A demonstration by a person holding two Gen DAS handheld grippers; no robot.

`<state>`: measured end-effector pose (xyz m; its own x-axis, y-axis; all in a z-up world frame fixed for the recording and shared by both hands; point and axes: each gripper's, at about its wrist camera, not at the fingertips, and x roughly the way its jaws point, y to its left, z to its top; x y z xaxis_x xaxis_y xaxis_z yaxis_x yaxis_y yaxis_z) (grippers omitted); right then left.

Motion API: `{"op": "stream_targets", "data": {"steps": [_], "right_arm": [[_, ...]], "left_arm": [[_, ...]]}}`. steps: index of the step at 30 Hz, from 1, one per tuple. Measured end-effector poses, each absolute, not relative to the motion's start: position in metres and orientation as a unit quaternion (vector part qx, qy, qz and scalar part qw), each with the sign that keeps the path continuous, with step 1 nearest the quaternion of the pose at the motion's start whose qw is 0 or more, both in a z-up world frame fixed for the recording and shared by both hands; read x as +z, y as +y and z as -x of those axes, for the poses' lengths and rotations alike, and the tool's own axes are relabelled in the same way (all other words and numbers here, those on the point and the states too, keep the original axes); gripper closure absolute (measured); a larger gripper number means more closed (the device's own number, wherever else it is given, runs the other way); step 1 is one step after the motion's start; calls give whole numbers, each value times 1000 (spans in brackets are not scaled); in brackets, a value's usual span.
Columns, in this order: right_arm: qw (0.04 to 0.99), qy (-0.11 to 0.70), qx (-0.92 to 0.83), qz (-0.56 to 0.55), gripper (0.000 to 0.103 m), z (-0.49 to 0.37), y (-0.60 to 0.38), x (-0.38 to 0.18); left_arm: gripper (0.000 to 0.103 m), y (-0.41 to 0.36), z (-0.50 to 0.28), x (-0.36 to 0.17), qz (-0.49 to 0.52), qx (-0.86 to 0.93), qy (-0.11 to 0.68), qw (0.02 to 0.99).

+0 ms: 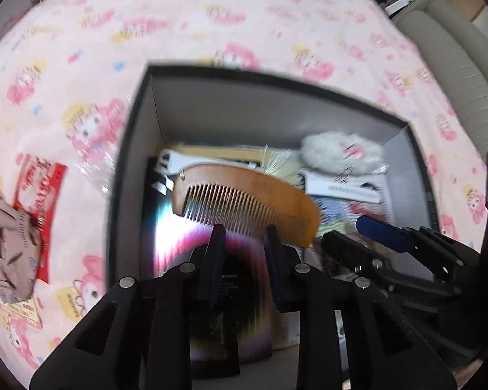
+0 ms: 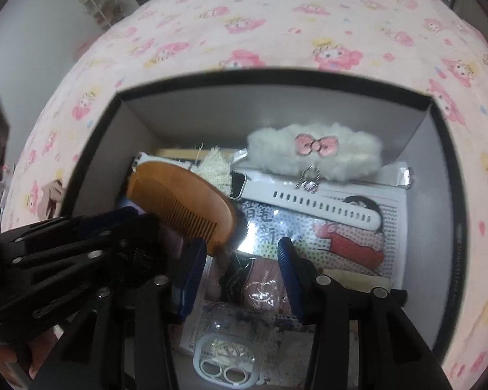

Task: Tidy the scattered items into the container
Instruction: 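Open the left gripper to release the comb and withdraw, then move the left gripper to the beige cloth on the bedspread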

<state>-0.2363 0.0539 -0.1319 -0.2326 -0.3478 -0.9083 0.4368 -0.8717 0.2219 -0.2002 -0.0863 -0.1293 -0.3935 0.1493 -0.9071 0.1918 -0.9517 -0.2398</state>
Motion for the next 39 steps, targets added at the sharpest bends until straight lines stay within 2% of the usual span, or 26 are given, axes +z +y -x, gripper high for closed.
{"op": "stream_targets", "data": {"steps": [9,26,39], "right_arm": [[235,23,-834,-499,55,197,67,-81],[206,-2,-868,-451,52,92,75,-46],[236,24,-871,-430,53,56,16,-29]], "left_arm": [[65,-70,151,-67,-486,-862,144,-19],[63,-63,65,-30,-464,-877,104,-66],[64,-124,19,-20,-440,-887,133,-41]]}}
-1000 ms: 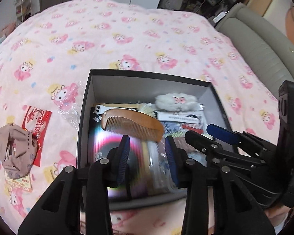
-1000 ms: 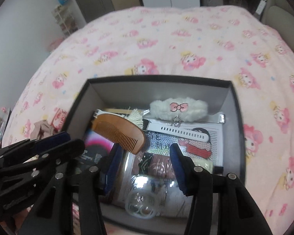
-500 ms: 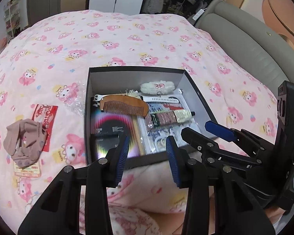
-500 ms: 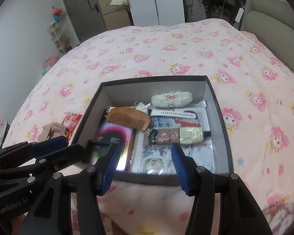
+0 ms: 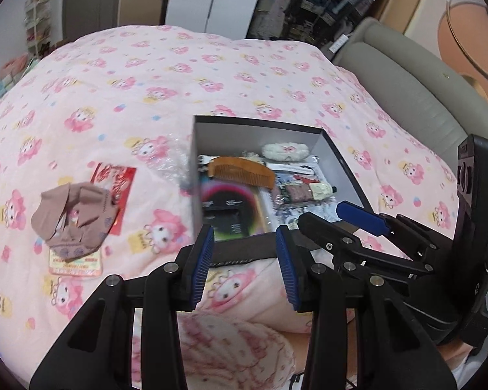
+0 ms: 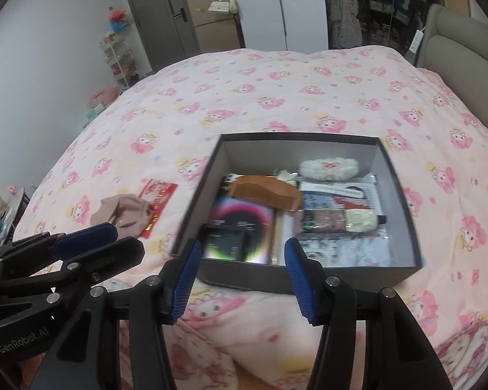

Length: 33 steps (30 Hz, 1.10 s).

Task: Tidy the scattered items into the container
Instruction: 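Move the left gripper to the beige cloth on the bedspread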

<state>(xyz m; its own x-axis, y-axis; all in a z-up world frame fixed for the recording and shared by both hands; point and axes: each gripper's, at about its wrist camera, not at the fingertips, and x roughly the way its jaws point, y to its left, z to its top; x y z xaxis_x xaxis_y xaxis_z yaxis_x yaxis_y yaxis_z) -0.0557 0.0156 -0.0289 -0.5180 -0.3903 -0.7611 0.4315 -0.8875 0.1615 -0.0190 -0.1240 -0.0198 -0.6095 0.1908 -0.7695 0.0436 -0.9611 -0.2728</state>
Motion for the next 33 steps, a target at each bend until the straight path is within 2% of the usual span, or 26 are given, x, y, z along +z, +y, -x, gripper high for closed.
{"op": "stream_targets", "data": {"steps": [10,20,33], "right_arm": [[292,69,-842,-449,53,39,-54,-44],[364,59,-781,-504,53,52,-115,-81],[374,122,-723,-568,52,91,-197,-144]], "left_arm": [[63,-187,-12,-41,445,881,-163,9],[61,-250,-20,-76,447,866,-223,-32],[61,-355,-6,-162,457,820,-333,-91]]}}
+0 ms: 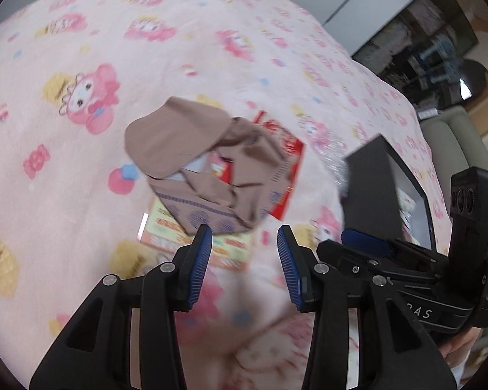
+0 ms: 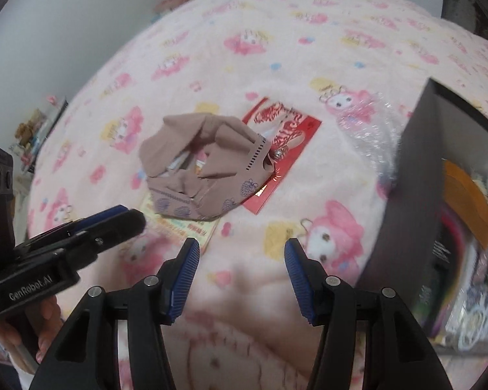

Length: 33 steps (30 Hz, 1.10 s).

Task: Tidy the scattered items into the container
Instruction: 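Move the left gripper to the beige cloth on the bedspread, then close the left gripper on the beige cloth and lift it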

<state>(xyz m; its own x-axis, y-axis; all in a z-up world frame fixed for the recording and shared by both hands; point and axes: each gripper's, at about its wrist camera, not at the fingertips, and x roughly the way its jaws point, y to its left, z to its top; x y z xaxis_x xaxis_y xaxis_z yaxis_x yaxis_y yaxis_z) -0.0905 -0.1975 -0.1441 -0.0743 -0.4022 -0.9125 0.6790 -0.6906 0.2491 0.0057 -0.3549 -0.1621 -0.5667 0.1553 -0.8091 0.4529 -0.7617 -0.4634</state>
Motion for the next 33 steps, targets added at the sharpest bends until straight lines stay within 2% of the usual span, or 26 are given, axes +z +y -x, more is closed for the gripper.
{"op": "stream_targets", "data": {"steps": [5,14,15,16,18,19,20,22,25,29,33], "right_arm": [[376,151,-694,-595,52,107,-227,-176],[389,117,-656,-636,51,125,-243,-209],[391,112,-651,-641,51,126,-244,-213],[395,106,-647,-644,51,127,-245,-215],[398,107,-646,-643,51,127,-245,-214],[401,107,-649,-638,52,125,-245,-211],[408,102,-652,-631,62,124,-243,-207],[422,83,-654,-623,75,122,-237,-199],[433,56,-660,-611,85,119,-224,-185],[449,33,-677,-583,90,107,-196,-153],[453,5,-699,-554,90,101,-164,-114]], "left_arm": [[61,-377,7,-188,-461,-806,356,105],[58,-386,24,-220,-467,-789,392,78],[64,-385,27,-222,-468,-785,399,72],[82,-384,30,-223,-474,-782,399,66],[100,-379,34,-222,-483,-780,394,55],[102,-375,36,-221,-487,-781,390,45],[102,-371,37,-217,-486,-782,389,35],[103,-365,35,-209,-482,-785,389,17],[103,-351,31,-189,-473,-795,379,-11],[103,-326,25,-150,-460,-818,345,-27],[103,-296,19,-112,-441,-833,329,-60]]}}
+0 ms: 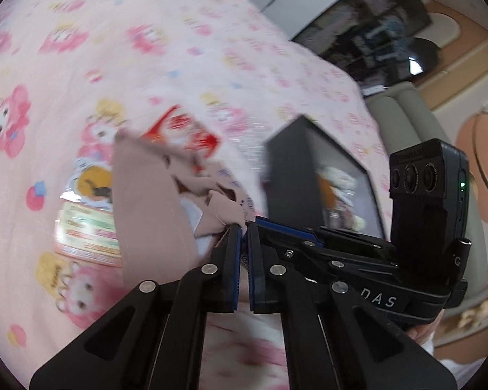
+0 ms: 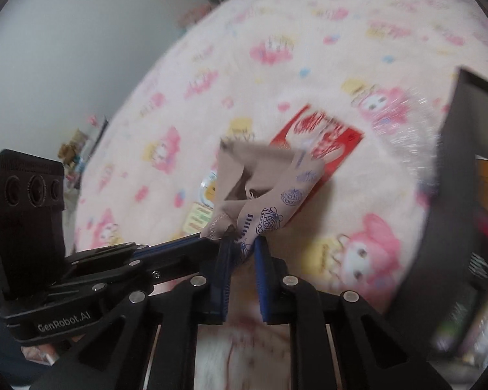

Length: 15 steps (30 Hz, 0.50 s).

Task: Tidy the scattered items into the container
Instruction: 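Close the left gripper on the beige cloth and lift it, then carry the beige cloth over the black box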

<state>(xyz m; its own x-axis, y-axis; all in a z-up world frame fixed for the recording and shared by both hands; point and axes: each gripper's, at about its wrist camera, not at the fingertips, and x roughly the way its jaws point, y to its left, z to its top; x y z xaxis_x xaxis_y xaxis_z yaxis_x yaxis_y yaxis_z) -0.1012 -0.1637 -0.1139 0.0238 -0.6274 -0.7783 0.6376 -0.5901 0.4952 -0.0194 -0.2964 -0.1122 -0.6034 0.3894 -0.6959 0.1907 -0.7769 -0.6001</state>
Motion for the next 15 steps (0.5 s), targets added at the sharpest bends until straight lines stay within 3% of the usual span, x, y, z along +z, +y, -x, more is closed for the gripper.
{"op": "stream_targets", "data": {"steps": [7,15], "right_arm": [[424,-28,-747,-512,90,77,-73,-64],[335,-78,-785,-515,90,63,58,-69]], "left_arm": [[103,-209,24,-64,439,846,-268,140],[103,-97,46,-70,479,816,-229,230]]}}
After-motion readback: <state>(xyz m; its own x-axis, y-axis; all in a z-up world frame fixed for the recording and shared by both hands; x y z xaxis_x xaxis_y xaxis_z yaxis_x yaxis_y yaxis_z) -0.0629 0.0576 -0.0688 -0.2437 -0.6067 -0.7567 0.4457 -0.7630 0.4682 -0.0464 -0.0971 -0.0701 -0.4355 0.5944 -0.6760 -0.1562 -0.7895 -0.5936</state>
